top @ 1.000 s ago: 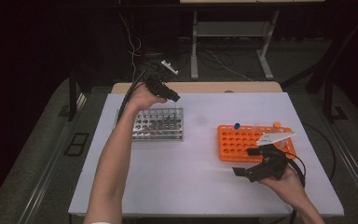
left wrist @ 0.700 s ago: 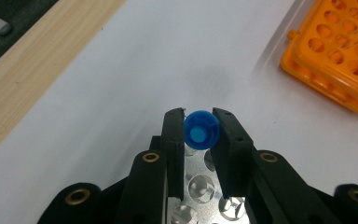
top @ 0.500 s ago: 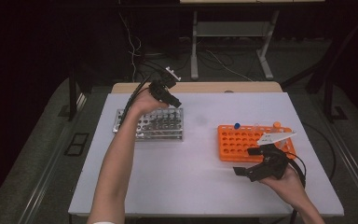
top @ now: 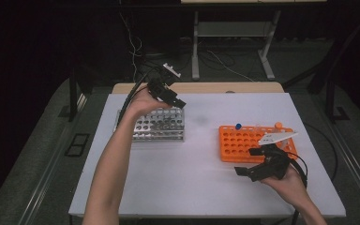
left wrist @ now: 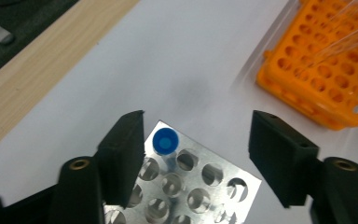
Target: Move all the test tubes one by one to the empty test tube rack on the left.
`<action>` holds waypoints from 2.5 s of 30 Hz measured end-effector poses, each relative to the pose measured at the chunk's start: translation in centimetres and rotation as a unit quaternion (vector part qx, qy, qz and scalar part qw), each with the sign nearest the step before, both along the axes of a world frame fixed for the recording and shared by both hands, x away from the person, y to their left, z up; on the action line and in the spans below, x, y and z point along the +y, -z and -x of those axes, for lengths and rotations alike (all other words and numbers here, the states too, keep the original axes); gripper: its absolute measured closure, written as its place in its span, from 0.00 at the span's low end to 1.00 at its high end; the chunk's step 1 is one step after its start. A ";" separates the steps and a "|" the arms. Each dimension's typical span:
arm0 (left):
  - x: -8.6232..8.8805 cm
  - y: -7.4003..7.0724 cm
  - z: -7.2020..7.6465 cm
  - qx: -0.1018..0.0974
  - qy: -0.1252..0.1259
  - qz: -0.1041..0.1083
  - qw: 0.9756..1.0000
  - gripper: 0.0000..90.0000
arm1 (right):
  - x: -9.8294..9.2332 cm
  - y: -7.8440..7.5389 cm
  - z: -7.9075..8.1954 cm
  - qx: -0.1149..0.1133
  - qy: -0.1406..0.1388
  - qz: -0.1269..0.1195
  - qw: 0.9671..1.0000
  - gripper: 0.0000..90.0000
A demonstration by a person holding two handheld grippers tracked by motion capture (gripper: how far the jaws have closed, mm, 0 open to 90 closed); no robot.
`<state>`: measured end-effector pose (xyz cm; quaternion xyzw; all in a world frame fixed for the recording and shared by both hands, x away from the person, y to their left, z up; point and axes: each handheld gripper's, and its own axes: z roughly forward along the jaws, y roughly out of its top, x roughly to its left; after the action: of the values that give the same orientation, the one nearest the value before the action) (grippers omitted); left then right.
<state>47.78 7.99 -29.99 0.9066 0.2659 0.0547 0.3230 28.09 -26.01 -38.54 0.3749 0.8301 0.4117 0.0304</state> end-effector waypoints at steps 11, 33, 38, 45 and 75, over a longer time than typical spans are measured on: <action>1.0 -1.5 3.0 -0.003 -0.009 0.039 0.999 0.04 | 0.4 -0.5 -1.0 -0.002 0.001 0.009 1.000 0.00; 2.9 -1.9 8.3 -0.049 -0.010 0.071 0.996 0.00 | 1.8 -0.2 -4.6 -0.007 0.036 0.053 0.998 0.02; 2.8 -1.8 8.6 -0.051 -0.006 0.072 0.996 0.00 | 1.9 0.1 -5.3 -0.019 0.063 0.065 0.996 0.21; 3.0 -1.9 8.9 -0.055 -0.004 0.073 0.996 0.00 | 2.5 0.5 -6.2 -0.035 0.094 0.090 0.991 0.46; 3.4 -1.8 9.1 -0.054 -0.006 0.068 0.996 0.00 | 4.3 1.0 -9.1 -0.087 0.118 0.126 0.981 0.84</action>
<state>38.67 11.41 -28.23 0.8765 0.2568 0.0876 0.3976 37.17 -21.74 -39.57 0.4262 0.8194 0.3285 0.1974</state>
